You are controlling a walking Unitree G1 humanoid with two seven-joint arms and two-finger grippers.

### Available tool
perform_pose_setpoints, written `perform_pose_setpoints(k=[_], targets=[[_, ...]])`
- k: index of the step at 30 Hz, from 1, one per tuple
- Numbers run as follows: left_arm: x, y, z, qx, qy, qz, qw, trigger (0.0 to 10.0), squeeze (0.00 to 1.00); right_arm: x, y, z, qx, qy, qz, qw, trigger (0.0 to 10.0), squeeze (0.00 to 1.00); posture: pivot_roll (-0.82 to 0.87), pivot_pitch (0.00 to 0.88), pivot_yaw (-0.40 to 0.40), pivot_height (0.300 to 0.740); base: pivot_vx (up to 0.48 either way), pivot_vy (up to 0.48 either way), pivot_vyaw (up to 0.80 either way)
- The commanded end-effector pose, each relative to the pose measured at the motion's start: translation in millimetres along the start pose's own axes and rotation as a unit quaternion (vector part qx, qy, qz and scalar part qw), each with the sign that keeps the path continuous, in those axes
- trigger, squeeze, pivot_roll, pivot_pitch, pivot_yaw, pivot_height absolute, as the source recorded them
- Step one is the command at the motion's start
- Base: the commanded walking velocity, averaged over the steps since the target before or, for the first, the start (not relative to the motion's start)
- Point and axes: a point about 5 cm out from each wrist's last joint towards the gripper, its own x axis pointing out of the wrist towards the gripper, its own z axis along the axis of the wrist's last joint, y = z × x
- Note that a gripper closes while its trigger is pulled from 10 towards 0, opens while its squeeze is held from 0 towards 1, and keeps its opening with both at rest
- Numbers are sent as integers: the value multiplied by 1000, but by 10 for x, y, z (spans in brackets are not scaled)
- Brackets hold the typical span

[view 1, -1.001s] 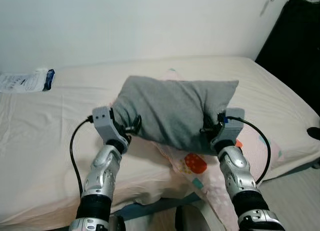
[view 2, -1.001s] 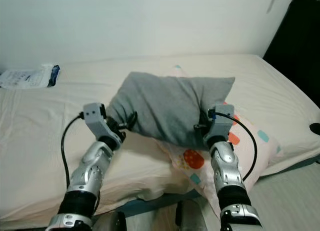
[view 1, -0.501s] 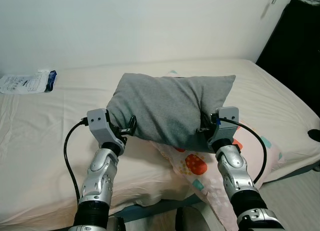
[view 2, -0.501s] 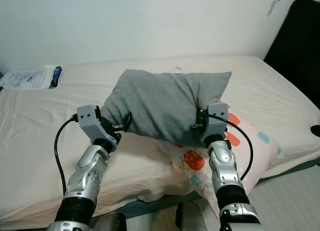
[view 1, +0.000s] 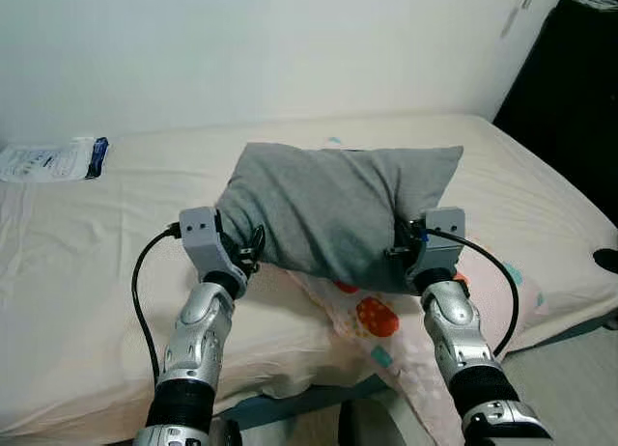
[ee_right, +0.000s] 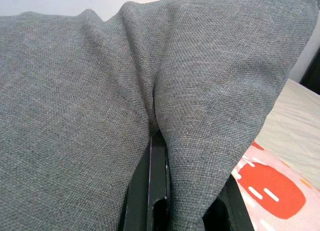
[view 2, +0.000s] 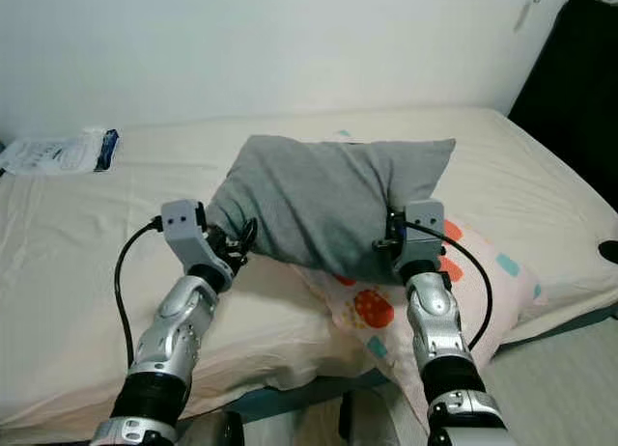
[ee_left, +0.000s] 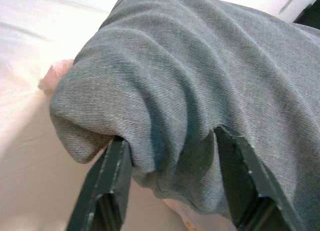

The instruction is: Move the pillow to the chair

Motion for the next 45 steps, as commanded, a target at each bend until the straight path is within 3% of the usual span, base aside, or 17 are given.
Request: perform_pose_setpoints(k=[1, 2, 3, 7, 10, 11, 17, 26, 27, 29, 30, 31, 33, 34, 41, 42, 45], targets=[[71, -186, 36, -2, -4, -37, 999, 0, 0, 57, 103, 98, -20, -26, 26, 999, 4588, 0, -36, 0, -80, 629, 0, 0, 0], [71, -185, 36, -3, -4, -37, 999, 0, 0, 58, 100, 97, -21, -26, 25, 999, 7608, 0, -38, 0, -78, 629, 0, 0, 0], [69, -182, 35, -5, -4, -37, 999, 0, 0, 59, 97, 96, -22, -25, 24, 999, 8510, 0, -38, 0, -78, 629, 0, 0, 0], [68, -179, 32, -6, -5, -36, 999, 0, 0, 59, 95, 96, -22, -25, 23, 999, 8510, 0, -38, 0, -78, 629, 0, 0, 0], [60, -177, 36, -9, -9, -37, 999, 0, 0, 61, 89, 95, -23, -24, 22, 999, 9216, 0, -39, 0, -80, 629, 0, 0, 0], [48, -176, 42, -13, -12, -37, 999, 0, 0, 62, 87, 95, -25, -24, 22, 999, 10000, 0, -40, 0, -81, 629, 0, 0, 0], [18, -123, 62, -15, -19, -22, 999, 0, 0, 87, 104, 78, -17, -12, 21, 1000, 10000, 0, -36, 0, -88, 629, 0, 0, 0], [-69, 102, 112, 81, -30, 31, 996, 0, 0, 126, 120, 47, -17, 8, 9, 1000, 10000, 0, -27, 0, -92, 629, 0, 0, 0], [-77, 132, 112, 94, -31, 42, 994, 1569, 0, 130, 120, 48, -15, 9, 8, 1000, 10000, 0, -27, 0, -92, 629, 0, 0, 0], [-77, 132, 112, 94, -31, 42, 994, 1569, 0, 130, 120, 48, -15, 9, 8, 1000, 10000, 0, -27, 0, -92, 629, 0, 0, 0], [-82, 156, 116, 109, -33, 47, 992, 10000, 0, 130, 122, 48, -12, 9, 9, 1000, 10000, 0, -27, 0, -92, 629, 0, 0, 0], [-86, 167, 119, 112, -35, 48, 992, 10000, 0, 125, 134, 51, 7, 6, 17, 1000, 8667, 0, -26, 0, -93, 629, 0, 0, 0], [-88, 171, 122, 114, -36, 47, 992, 10000, 0, 123, 142, 53, 20, 3, 23, 1000, 8667, 0, -25, 0, -94, 629, 0, 0, 0], [-98, 144, 126, 112, -39, 32, 992, 0, 0, 121, 146, 55, 34, 1, 27, 999, 0, 0, -26, 0, -96, 629, 0, 0, 0], [-107, 106, 120, 115, -40, 22, 992, 0, 0, 124, 139, 62, 41, -1, 25, 999, 196, 0, -25, 0, -95, 629, 0, 0, 0], [-102, 118, 125, 127, -41, 38, 990, 10000, 0, 132, 136, 55, 26, 4, 17, 1000, 10000, 0, -24, 0, -94, 629, 0, 0, 0], [-94, 140, 135, 136, -42, 54, 988, 10000, 0, 141, 143, 41, 13, 12, 14, 1000, 10000, 0, -23, 0, -92, 629, 0, 0, 0]])
